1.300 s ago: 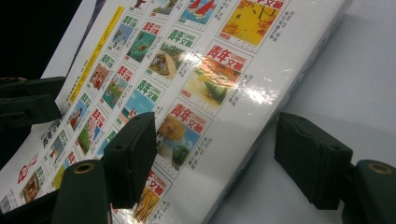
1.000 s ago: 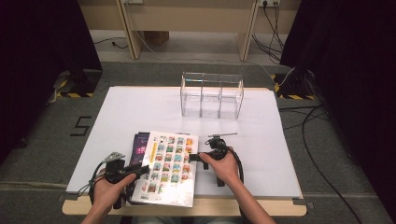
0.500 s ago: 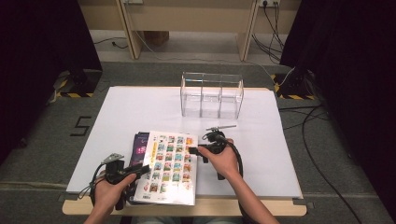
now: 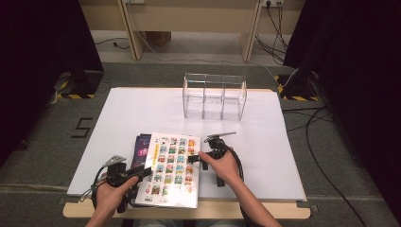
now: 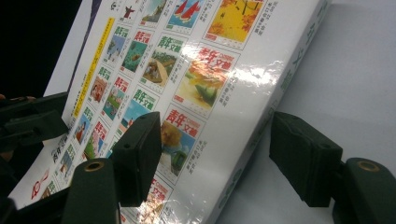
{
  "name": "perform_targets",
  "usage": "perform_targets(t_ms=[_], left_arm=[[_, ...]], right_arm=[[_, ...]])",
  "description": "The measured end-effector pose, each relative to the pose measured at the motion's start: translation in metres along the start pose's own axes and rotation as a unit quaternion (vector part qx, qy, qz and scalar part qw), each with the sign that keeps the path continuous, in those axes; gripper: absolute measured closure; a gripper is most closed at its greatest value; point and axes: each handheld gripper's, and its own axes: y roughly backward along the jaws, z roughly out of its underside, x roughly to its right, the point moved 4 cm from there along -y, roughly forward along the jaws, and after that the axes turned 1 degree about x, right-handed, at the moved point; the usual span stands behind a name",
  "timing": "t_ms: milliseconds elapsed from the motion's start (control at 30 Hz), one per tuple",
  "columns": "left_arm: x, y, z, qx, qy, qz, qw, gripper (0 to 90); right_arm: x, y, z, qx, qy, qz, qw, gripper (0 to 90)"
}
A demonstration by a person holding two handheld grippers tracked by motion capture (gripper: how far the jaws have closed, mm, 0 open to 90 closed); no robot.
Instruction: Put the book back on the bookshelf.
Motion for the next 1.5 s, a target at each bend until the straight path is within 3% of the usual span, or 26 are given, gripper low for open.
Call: perform_targets(t_ms=[200, 267, 300, 333, 400, 467, 533, 600, 667, 733, 900, 1033, 1200, 1333, 1433, 1467, 1500], left_arm=[[0.001, -0.001, -0.001, -0.004, -0.010, -0.002, 0.9999, 51.4], [0.000, 0.000, -0.001, -0.005, -0.011, -0.002, 0.9999, 53.1], [0.000, 0.000, -0.001, -0.004, -0.010, -0.002, 0.9999, 53.7], [-0.001, 0.000, -0.001, -0.003, -0.005, 0.000, 1.0000, 54.0], [-0.002, 0.000, -0.001, -0.002, -0.003, -0.001, 1.0000, 54.5], [-0.002, 0.001, -0.001, 0.001, -0.004, -0.006, 1.0000, 54.5], [-0.003, 0.002, -0.001, 0.002, -0.002, -0.008, 1.0000, 54.3], [-0.003, 0.003, -0.001, 0.003, -0.003, -0.010, 0.9999, 54.2], [-0.004, 0.004, -0.001, 0.004, -0.004, -0.012, 0.9999, 54.5], [-0.004, 0.004, -0.001, 0.004, -0.002, -0.012, 0.9999, 54.7], [-0.004, 0.004, -0.001, 0.004, 0.000, -0.012, 0.9999, 54.7], [-0.004, 0.004, -0.001, 0.004, 0.001, -0.013, 0.9999, 54.7], [-0.005, 0.005, -0.001, 0.005, 0.004, -0.013, 0.9999, 54.5], [-0.006, 0.006, 0.001, 0.011, 0.009, -0.002, 0.9999, 54.1], [-0.008, 0.008, -0.001, 0.031, 0.018, 0.006, 0.9993, 53.0], [-0.010, 0.013, -0.005, 0.051, 0.019, 0.005, 0.9985, 52.5], [-0.010, 0.013, -0.005, 0.051, 0.019, 0.005, 0.9985, 51.9]], right_arm=[[0.001, -0.004, -0.003, 0.008, -0.016, -0.019, 0.9997, 36.1], [0.000, -0.006, -0.002, 0.020, -0.013, -0.025, 0.9994, 38.8], [-0.001, -0.006, -0.001, 0.023, -0.027, -0.046, 0.9983, 43.6], [-0.002, -0.005, -0.002, 0.026, -0.019, -0.043, 0.9986, 45.6], [-0.008, 0.000, -0.004, 0.023, 0.002, -0.028, 0.9993, 49.2], [-0.018, 0.005, -0.009, 0.018, 0.040, -0.003, 0.9990, 51.3], [-0.032, 0.009, -0.012, 0.015, 0.087, 0.025, 0.9958, 53.3], [-0.044, 0.013, -0.015, 0.020, 0.131, 0.042, 0.9903, 54.9], [-0.054, 0.014, -0.016, 0.027, 0.167, 0.050, 0.9843, 55.5], [-0.060, 0.014, -0.017, 0.031, 0.184, 0.054, 0.9809, 55.5], [-0.057, 0.008, -0.017, 0.025, 0.174, 0.057, 0.9827, 55.8], [-0.051, 0.006, -0.019, 0.017, 0.135, 0.028, 0.9903, 59.6], [-0.047, 0.004, -0.022, 0.025, 0.078, 0.007, 0.9966, 65.5], [-0.049, 0.006, -0.024, 0.027, 0.061, -0.003, 0.9978, 68.2], [-0.060, 0.016, -0.031, 0.049, 0.058, -0.014, 0.9970, 73.1], [-0.063, 0.019, -0.033, 0.056, 0.064, -0.016, 0.9962, 73.7], [-0.063, 0.019, -0.033, 0.056, 0.064, -0.016, 0.9962, 73.7]])
